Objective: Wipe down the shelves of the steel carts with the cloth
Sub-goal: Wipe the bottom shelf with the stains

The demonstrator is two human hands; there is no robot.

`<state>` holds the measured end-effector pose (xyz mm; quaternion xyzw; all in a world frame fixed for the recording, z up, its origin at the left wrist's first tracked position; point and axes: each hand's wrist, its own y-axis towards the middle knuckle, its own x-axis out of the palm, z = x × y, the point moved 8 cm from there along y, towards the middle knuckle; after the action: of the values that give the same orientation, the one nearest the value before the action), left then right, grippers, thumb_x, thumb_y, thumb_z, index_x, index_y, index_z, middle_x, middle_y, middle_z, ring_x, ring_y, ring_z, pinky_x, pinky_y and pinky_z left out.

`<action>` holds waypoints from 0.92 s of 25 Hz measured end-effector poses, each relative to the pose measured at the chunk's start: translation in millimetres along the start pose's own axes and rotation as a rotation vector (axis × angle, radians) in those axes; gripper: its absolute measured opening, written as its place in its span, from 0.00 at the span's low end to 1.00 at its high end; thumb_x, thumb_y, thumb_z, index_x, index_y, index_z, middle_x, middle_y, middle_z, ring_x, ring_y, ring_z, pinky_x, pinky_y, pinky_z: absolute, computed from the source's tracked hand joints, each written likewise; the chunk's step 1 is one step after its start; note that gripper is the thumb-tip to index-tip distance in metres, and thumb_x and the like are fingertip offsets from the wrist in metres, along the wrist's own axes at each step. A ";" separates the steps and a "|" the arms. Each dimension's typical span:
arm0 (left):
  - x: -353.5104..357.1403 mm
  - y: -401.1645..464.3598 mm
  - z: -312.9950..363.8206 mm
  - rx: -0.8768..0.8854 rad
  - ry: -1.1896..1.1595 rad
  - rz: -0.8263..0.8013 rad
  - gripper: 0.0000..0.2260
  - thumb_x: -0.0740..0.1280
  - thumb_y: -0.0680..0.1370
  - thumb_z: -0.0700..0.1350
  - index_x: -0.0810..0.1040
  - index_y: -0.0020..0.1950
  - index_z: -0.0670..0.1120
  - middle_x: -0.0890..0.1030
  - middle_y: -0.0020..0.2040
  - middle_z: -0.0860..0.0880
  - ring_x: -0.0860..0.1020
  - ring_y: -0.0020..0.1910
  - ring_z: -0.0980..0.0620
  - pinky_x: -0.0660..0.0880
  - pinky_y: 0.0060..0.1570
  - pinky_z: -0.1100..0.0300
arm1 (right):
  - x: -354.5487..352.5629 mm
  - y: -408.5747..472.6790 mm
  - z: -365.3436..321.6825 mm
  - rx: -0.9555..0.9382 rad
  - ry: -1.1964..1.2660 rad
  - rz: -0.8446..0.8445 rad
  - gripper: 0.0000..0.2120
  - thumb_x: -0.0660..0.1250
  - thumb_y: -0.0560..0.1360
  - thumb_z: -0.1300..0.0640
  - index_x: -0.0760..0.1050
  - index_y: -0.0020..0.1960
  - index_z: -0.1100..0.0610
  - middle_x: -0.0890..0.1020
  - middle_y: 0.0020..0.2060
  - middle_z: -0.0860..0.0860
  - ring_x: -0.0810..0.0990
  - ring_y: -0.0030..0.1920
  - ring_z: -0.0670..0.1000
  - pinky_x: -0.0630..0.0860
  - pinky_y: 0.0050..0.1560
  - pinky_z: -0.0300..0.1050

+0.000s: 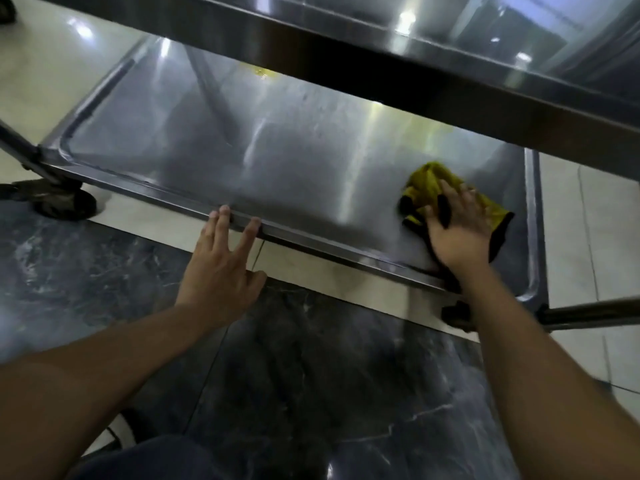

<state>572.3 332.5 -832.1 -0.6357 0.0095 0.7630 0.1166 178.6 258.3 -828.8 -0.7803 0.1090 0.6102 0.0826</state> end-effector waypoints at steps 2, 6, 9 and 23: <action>2.5 0.2 3.9 0.009 0.012 -0.006 0.37 0.46 0.76 0.61 0.46 0.83 0.48 0.43 0.82 0.35 0.40 0.81 0.35 0.49 0.80 0.41 | 0.7 27.2 -5.8 0.165 0.021 -0.015 0.29 0.55 0.82 0.39 0.57 0.81 0.47 0.56 0.82 0.54 0.52 0.82 0.55 0.47 0.80 0.59; -2.5 -2.8 2.5 -0.022 -0.038 0.016 0.37 0.53 0.77 0.59 0.46 0.84 0.50 0.42 0.82 0.35 0.40 0.81 0.37 0.48 0.81 0.43 | 38.7 -26.5 -132.6 -0.304 -0.010 0.009 0.27 0.54 0.82 0.41 0.63 0.79 0.49 0.62 0.80 0.56 0.59 0.80 0.58 0.51 0.80 0.59; -4.9 -4.5 -1.6 -0.013 -0.040 0.021 0.36 0.58 0.79 0.58 0.46 0.84 0.52 0.42 0.82 0.36 0.39 0.81 0.39 0.41 0.79 0.48 | 47.5 -30.0 -169.0 -0.556 0.017 -0.094 0.26 0.55 0.82 0.40 0.61 0.79 0.43 0.61 0.80 0.52 0.57 0.81 0.54 0.50 0.80 0.58; -4.5 -3.4 -13.3 0.010 -0.102 -0.010 0.35 0.51 0.77 0.60 0.45 0.83 0.57 0.40 0.83 0.41 0.38 0.82 0.44 0.37 0.78 0.52 | 70.6 9.5 -252.7 -0.285 0.048 -0.176 0.28 0.56 0.81 0.36 0.57 0.79 0.38 0.54 0.82 0.47 0.50 0.82 0.50 0.42 0.80 0.57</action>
<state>586.5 332.9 -829.9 -0.5953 0.0041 0.7938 0.1240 428.4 178.0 -836.2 -0.8050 -0.0456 0.5912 0.0215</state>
